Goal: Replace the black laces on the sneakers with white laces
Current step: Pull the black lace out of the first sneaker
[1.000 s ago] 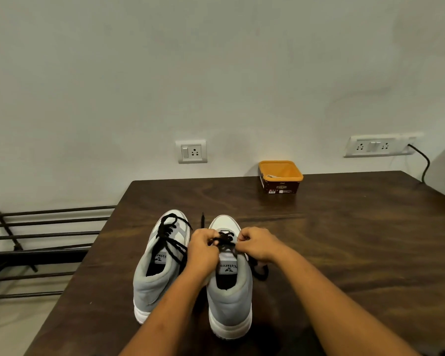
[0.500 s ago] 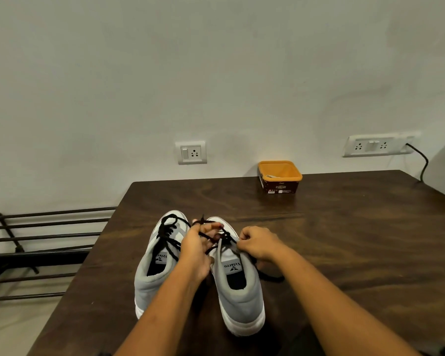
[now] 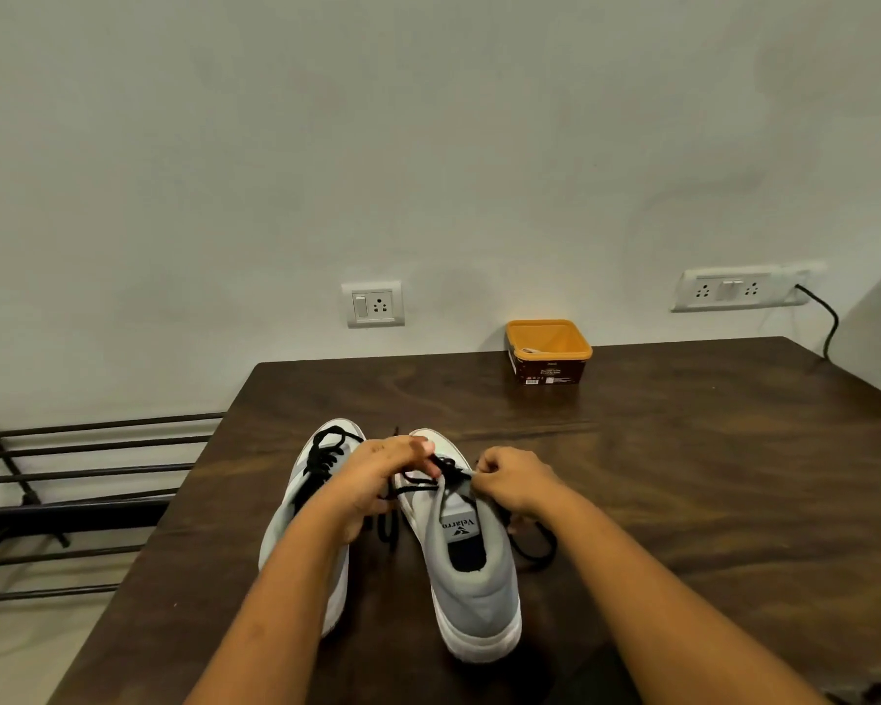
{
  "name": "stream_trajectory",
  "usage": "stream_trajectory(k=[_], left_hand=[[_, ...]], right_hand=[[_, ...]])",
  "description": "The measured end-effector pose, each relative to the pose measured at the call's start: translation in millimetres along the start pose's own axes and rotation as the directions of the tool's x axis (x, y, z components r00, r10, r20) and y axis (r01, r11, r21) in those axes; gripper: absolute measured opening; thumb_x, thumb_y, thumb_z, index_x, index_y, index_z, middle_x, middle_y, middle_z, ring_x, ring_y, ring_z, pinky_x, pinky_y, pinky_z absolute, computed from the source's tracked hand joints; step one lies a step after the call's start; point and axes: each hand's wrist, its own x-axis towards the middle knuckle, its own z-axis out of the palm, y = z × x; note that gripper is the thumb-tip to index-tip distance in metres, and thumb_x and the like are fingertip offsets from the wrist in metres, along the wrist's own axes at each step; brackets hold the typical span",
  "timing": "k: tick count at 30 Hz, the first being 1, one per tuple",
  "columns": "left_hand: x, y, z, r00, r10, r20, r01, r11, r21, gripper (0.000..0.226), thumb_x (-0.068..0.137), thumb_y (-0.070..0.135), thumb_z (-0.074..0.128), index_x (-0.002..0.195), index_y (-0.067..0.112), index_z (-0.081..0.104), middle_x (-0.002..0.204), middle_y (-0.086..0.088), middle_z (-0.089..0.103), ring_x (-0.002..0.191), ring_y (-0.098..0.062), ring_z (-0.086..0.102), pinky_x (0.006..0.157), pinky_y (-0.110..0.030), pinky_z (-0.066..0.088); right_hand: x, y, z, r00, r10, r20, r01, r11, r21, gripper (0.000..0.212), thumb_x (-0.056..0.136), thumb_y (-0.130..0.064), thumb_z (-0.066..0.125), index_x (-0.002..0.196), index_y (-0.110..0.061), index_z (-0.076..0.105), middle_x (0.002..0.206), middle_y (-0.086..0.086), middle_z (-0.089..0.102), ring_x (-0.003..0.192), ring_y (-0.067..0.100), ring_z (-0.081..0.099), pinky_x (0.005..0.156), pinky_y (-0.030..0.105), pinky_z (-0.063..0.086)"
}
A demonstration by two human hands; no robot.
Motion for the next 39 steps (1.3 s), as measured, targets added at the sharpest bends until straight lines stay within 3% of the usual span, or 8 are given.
stream_trajectory(k=[3,9,17,24,29,33,36,39], left_hand=[[4.1,-9.9,0.8,0.857,0.397,-0.33,-0.165,0.816,0.554,0.028,0.082,0.041,0.067,0.097,0.018,0.068,0.098,0.002,0.066,0.094,-0.017,0.059,0.081,-0.034,0.048],[6.0,-18.9,39.6,0.848,0.516,0.122,-0.232,0.155,0.96,0.032,0.092,0.037,0.049,0.122,0.031,0.057,0.141,0.013,0.039,0.129,-0.013,0.031,0.093,-0.033,0.038],[9.0,-21.0,47.1,0.837,0.548,0.016,-0.157,0.211,0.965,0.023,0.094,0.028,0.046,0.106,0.024,0.065,0.128,0.015,0.052,0.115,-0.016,0.041,0.081,-0.03,0.032],[13.7,-7.2,19.2,0.784,0.277,-0.555,-0.295,0.954,0.059,0.022,0.095,0.016,0.051,0.075,0.024,0.051,0.108,0.007,0.067,0.074,-0.01,0.055,0.071,-0.032,0.043],[4.5,18.8,-1.5,0.835,-0.033,-0.549,-0.455,0.518,-0.724,0.027,0.103,0.007,0.028,0.082,0.017,0.041,0.079,-0.005,0.053,0.061,-0.012,0.051,0.062,-0.024,0.051],[11.3,2.5,0.4,0.869,0.238,-0.434,-0.283,0.958,-0.043,0.019,0.099,0.014,0.043,0.083,0.023,0.045,0.072,0.001,0.047,0.055,-0.01,0.038,0.047,-0.02,0.033],[12.9,-11.9,16.6,0.899,0.436,-0.024,-0.283,0.624,0.728,0.014,0.09,0.027,0.058,0.102,0.026,0.052,0.093,0.009,0.053,0.08,-0.014,0.054,0.07,-0.029,0.046],[11.2,-22.1,39.7,0.891,0.451,0.056,-0.184,0.245,0.952,0.026,0.092,0.034,0.052,0.114,0.024,0.061,0.111,0.005,0.048,0.103,-0.018,0.053,0.076,-0.034,0.048]], right_hand=[[0.8,-0.9,0.7,1.0,-0.009,0.014,0.009,1.0,0.026,0.011,0.085,-0.028,0.059,0.076,-0.022,0.056,0.08,-0.001,0.061,0.062,0.017,0.062,0.046,0.023,0.051],[-0.3,-3.0,-0.8,0.999,-0.017,0.035,0.015,0.999,0.049,0.023,0.086,-0.031,0.063,0.069,-0.023,0.05,0.082,0.003,0.06,0.067,0.02,0.064,0.052,0.029,0.058],[-0.2,-2.4,2.1,0.998,-0.005,0.069,-0.003,0.992,0.123,0.016,0.085,-0.025,0.065,0.075,-0.019,0.054,0.087,0.006,0.06,0.072,0.023,0.065,0.059,0.037,0.061],[-1.1,-6.1,2.0,0.999,0.031,0.014,-0.032,0.996,0.078,0.016,0.089,-0.028,0.06,0.076,-0.019,0.054,0.085,0.003,0.061,0.063,0.02,0.063,0.05,0.029,0.056],[-2.1,-6.5,4.4,0.999,0.048,0.017,-0.05,0.994,0.102,0.01,0.088,-0.023,0.059,0.079,-0.018,0.054,0.081,0.004,0.06,0.071,0.024,0.063,0.063,0.04,0.061],[-3.0,-8.6,3.5,0.999,0.046,0.003,-0.046,0.997,0.062,0.015,0.088,-0.022,0.058,0.074,-0.019,0.053,0.093,0.008,0.063,0.073,0.023,0.063,0.056,0.034,0.06],[-1.2,-7.5,3.5,1.0,0.031,-0.003,-0.031,0.999,0.019,0.017,0.09,-0.024,0.057,0.074,-0.021,0.051,0.094,0.007,0.061,0.069,0.019,0.059,0.045,0.024,0.049],[1.4,-5.2,4.9,1.0,0.019,-0.006,-0.019,0.999,0.041,0.02,0.09,-0.027,0.058,0.072,-0.022,0.051,0.092,0.008,0.062,0.068,0.022,0.06,0.044,0.025,0.05]])
